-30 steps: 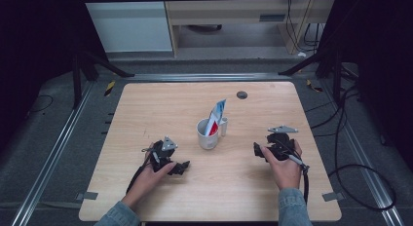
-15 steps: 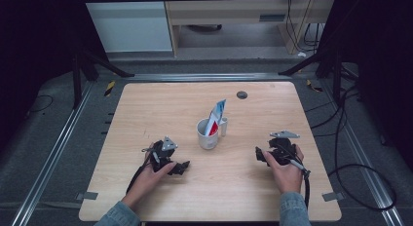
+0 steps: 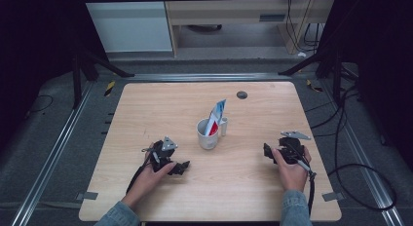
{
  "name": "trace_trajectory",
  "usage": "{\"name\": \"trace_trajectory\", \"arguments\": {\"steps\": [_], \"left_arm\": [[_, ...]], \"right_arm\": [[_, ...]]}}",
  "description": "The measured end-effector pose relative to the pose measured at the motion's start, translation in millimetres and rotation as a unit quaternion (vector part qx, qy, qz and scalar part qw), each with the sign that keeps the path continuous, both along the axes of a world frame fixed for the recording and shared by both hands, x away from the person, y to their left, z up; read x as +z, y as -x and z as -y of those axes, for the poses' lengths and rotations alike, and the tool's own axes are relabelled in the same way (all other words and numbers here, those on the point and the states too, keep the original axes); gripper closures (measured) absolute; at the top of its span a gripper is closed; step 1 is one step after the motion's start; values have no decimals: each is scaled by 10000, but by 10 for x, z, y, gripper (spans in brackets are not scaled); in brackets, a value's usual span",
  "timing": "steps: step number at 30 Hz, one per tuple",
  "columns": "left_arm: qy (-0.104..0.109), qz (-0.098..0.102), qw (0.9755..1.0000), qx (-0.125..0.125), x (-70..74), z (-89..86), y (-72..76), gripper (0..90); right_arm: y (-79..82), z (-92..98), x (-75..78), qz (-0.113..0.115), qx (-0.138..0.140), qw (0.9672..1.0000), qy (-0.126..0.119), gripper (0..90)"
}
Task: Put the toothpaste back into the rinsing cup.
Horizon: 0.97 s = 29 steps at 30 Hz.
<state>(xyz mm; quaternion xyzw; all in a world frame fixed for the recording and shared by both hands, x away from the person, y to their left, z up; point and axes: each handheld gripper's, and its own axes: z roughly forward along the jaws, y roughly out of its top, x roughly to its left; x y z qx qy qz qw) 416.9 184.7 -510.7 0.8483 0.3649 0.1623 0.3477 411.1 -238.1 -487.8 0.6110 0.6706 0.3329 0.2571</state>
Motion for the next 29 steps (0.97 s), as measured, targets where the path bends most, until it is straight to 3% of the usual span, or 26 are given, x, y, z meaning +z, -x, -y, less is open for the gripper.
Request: {"name": "trace_trajectory", "arguments": {"steps": [7,18,24,29], "left_arm": [[1,0,10000,0,0,0,0,0],[2,-1,10000,1,0,0,0,0],[1,0,10000,0,0,0,0,0],[-1,0,10000,3,0,0,2,0]], "right_arm": [[-58,31,-50,5,-191,9998,1,109],[-109,76,-244,-172,-510,9980,345,90],[-127,110,-263,-261,-737,9966,254,7],[-143,115,-265,-289,-989,9944,241,3]]}}
